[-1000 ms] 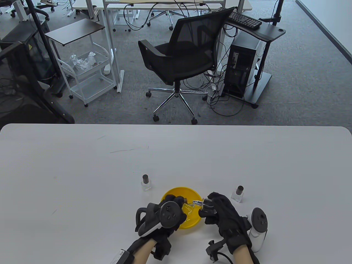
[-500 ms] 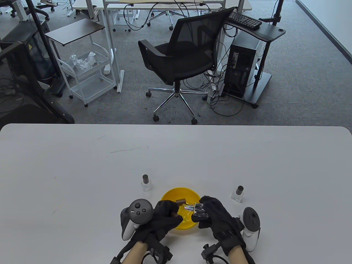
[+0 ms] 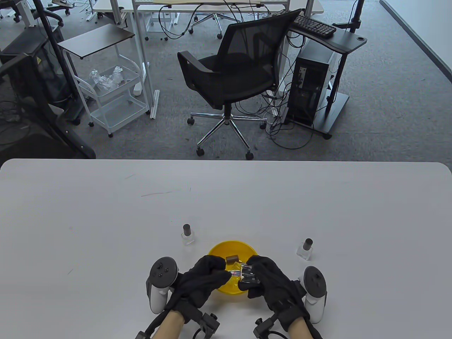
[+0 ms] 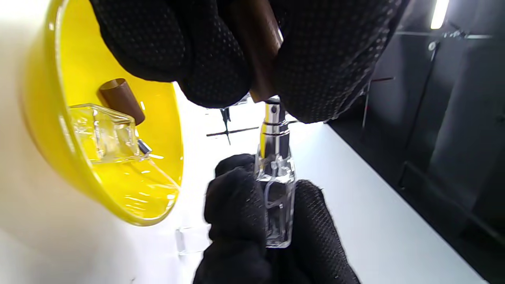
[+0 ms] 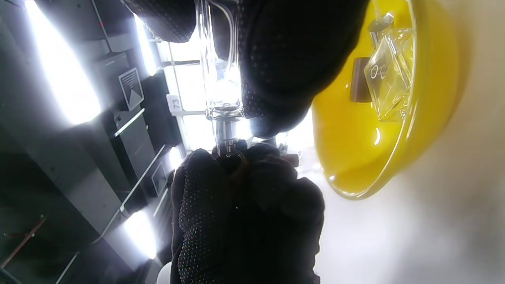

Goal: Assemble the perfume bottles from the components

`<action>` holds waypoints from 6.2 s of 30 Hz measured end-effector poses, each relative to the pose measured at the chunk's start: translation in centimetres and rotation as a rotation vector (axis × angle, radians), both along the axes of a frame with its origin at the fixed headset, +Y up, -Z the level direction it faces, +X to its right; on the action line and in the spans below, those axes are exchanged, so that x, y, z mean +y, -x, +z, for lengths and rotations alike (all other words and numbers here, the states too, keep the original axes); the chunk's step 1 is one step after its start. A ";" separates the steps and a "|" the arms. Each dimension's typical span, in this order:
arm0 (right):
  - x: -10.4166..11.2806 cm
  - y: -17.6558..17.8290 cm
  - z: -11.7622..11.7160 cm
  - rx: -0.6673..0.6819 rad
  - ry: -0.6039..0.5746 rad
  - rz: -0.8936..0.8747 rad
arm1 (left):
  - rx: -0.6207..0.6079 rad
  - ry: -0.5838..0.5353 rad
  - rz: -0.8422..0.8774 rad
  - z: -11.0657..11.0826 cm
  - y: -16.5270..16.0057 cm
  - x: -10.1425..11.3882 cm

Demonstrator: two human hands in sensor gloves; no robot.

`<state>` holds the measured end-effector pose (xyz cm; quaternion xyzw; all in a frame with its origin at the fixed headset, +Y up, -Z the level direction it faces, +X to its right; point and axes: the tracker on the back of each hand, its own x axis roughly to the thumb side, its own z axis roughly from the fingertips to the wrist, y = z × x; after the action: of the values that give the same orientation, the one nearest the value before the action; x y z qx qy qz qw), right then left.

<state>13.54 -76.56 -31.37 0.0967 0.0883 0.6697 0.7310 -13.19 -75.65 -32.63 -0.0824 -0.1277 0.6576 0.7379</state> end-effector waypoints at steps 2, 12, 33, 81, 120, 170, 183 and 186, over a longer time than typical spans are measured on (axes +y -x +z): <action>0.0 0.2 0.0 0.015 0.001 -0.005 | 0.001 -0.003 0.013 0.0 0.1 0.0; 0.3 1.4 0.3 0.052 -0.037 0.018 | 0.042 -0.074 -0.007 0.8 -0.9 0.6; -0.1 2.7 0.4 0.225 0.005 0.050 | -0.110 -0.196 -0.438 1.9 -3.1 1.2; 6.1 -3.1 0.9 -0.267 -0.377 0.681 | 0.112 -0.341 -0.738 2.3 1.2 2.5; 3.4 -13.3 -3.7 -0.622 0.026 1.248 | 0.203 -0.289 -0.854 1.7 4.5 2.6; 7.8 6.4 -2.5 0.106 -0.483 1.319 | 0.189 -0.329 -0.837 1.8 4.3 2.6; 3.6 11.5 -3.5 0.419 -0.385 1.804 | 0.182 -0.336 -0.831 1.8 4.1 2.7; 3.1 12.0 -3.7 0.437 -0.384 1.841 | 0.182 -0.336 -0.831 1.8 4.1 2.7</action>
<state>1.57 -73.50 -35.03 0.2302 0.1525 0.9507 -0.1412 -17.33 -72.91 -30.81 0.0523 -0.1233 0.2804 0.9505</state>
